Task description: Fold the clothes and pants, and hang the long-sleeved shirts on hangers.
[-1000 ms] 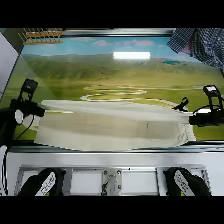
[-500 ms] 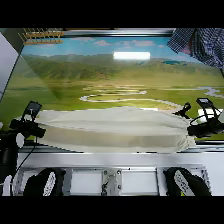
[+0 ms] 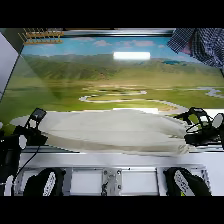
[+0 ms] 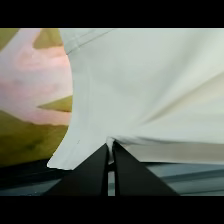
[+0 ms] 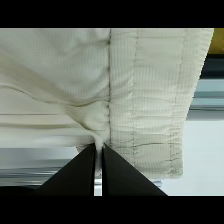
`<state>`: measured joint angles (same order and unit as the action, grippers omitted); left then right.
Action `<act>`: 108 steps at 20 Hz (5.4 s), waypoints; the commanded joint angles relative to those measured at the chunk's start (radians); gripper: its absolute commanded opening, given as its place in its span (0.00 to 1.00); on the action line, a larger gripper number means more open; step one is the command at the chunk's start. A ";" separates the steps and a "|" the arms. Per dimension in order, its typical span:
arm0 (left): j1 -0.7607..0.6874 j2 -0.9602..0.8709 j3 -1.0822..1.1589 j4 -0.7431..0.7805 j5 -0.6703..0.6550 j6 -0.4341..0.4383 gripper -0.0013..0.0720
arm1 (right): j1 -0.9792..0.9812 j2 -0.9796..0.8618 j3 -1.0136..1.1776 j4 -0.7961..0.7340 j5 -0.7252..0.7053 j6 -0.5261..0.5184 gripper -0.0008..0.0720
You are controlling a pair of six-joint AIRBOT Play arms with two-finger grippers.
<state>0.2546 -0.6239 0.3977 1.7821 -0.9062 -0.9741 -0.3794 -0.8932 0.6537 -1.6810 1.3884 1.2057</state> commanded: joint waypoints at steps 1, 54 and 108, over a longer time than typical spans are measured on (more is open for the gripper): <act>0.000 -0.074 0.001 0.000 -0.094 0.036 0.03 | 0.001 0.000 -0.028 -0.002 0.034 0.008 0.05; -0.562 -0.502 0.425 -0.816 -0.006 -0.254 0.03 | -0.399 -0.645 0.429 0.601 -0.143 -0.261 0.05; -0.932 -0.813 0.504 -0.929 0.251 -0.272 0.03 | -0.408 -0.402 0.675 0.496 0.452 -0.117 0.05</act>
<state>-0.6407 -1.3849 0.8577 0.8661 -0.6746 -1.2461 -0.7887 -1.3861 1.3277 -1.2129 1.8332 1.0794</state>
